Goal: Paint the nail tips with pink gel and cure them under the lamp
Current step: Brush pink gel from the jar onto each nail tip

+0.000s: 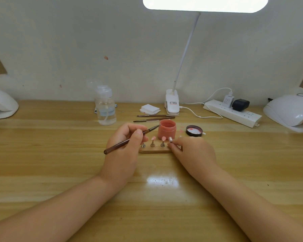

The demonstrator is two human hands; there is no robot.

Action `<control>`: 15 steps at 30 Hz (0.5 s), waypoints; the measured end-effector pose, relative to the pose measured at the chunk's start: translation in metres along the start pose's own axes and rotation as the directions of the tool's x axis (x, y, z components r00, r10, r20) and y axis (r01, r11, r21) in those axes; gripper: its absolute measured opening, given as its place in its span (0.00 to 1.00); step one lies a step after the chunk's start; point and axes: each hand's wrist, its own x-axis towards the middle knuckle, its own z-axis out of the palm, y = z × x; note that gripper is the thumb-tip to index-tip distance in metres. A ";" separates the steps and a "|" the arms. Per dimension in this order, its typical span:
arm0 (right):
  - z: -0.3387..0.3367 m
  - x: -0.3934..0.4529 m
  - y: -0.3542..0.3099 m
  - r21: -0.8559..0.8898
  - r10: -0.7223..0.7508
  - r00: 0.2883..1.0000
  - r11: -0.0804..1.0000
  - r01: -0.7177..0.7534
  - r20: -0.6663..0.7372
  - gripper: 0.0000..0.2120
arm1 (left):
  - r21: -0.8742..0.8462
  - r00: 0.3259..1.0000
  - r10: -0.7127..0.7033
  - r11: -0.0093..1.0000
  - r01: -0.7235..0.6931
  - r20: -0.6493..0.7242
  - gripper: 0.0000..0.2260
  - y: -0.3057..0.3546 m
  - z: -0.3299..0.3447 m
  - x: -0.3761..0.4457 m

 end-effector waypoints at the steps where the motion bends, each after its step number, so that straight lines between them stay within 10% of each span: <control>1: 0.000 -0.001 0.000 0.006 -0.010 1.000 1.000 0.010 -0.008 0.14 | 0.000 1.000 0.008 1.000 -0.008 0.006 0.08 0.000 0.000 0.000; 15: 0.001 -0.009 -0.001 0.374 -0.071 0.959 0.911 0.175 -0.275 0.03 | 0.295 0.990 -0.040 0.956 -0.001 0.132 0.06 0.031 0.011 0.065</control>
